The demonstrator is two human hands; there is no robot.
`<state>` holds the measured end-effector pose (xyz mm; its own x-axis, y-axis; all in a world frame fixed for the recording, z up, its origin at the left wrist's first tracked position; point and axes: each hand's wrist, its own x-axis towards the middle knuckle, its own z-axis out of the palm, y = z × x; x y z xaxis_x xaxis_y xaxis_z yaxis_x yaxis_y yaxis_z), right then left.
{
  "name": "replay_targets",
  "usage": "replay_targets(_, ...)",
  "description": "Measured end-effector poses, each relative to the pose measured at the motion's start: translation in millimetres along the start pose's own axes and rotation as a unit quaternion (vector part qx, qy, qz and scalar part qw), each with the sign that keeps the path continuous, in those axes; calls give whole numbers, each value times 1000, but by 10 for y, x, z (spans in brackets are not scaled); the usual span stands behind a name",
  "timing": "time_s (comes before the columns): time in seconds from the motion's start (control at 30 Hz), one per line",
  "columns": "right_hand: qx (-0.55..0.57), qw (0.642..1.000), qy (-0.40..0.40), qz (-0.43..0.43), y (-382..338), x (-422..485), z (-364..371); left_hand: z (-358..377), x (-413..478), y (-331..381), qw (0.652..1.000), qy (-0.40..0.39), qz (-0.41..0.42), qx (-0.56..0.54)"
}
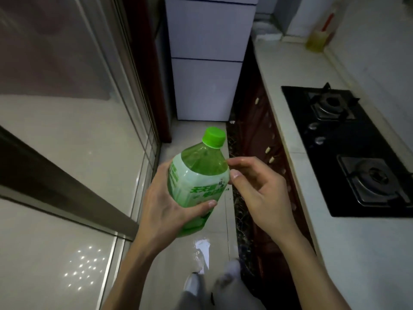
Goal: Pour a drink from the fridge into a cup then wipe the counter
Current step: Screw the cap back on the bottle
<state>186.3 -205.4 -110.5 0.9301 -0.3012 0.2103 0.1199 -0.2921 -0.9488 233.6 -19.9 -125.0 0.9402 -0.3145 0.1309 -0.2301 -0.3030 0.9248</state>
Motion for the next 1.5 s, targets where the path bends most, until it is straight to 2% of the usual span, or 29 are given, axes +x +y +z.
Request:
replay_targets(0.27, 22, 999, -30, 17, 308, 763, -135, 214, 675, -51, 999, 22, -14, 20)
replay_targets(0.6, 37, 998, -48, -15, 624, 2165, -648, 743, 2023, 152, 998, 56, -7, 19)
replay_targets(0.8, 51, 997, -54, -28, 724, 2915, -693, 812, 2714, 202, 996, 71, -6, 45)
replay_targets(1.23, 22, 995, -93, -26, 962, 4669, 236, 236, 4337, -496, 993, 114, -40, 7)
replay_targets(1.5, 14, 998, -58, -21, 892, 5910, 845, -292, 5575, -752, 993, 108, -32, -22)
